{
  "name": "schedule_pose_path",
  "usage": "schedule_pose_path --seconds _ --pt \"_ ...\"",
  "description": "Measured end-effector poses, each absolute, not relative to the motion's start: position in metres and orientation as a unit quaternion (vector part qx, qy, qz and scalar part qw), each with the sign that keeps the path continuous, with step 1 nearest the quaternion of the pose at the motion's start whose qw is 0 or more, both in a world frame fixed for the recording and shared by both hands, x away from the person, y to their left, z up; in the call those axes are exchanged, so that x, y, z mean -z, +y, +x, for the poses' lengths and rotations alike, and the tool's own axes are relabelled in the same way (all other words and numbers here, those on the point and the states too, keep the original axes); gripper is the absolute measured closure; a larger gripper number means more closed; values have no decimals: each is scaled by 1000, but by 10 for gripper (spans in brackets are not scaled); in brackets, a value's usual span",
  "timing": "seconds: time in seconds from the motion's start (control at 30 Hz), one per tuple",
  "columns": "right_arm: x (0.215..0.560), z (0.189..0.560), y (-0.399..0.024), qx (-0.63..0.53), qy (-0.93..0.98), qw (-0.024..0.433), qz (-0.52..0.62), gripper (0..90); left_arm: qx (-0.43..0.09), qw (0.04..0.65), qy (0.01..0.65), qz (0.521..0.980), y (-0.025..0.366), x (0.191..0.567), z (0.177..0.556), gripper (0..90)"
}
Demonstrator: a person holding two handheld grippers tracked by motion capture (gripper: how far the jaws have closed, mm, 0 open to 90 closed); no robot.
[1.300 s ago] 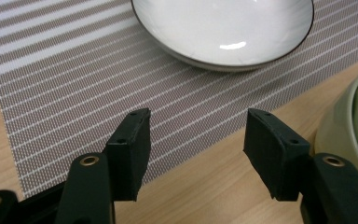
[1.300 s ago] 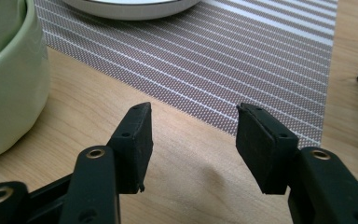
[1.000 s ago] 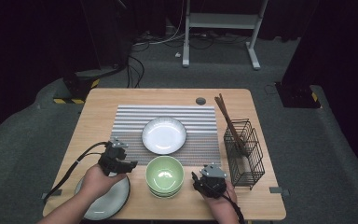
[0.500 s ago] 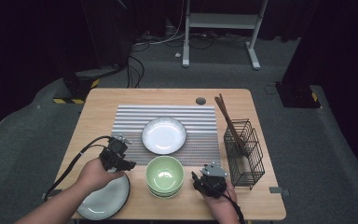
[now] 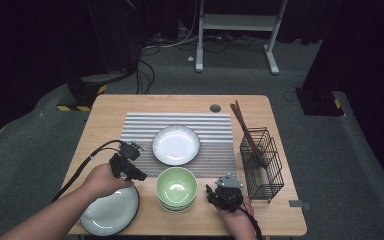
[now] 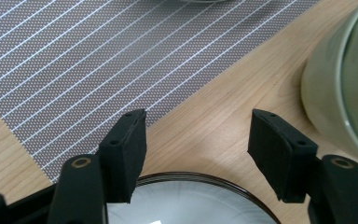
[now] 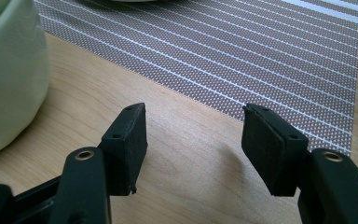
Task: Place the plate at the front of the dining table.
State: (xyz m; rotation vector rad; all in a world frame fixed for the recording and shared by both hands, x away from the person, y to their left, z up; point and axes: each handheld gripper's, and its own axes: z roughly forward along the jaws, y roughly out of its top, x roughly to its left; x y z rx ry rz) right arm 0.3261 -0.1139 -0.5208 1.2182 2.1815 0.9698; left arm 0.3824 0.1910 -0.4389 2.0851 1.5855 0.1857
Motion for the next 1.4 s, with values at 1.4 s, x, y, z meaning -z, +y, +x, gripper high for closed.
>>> schedule_pose_path --seconds 1.4 --pt "525 331 -118 -340 793 209 461 375 -32 227 579 782 169 397 376 317"
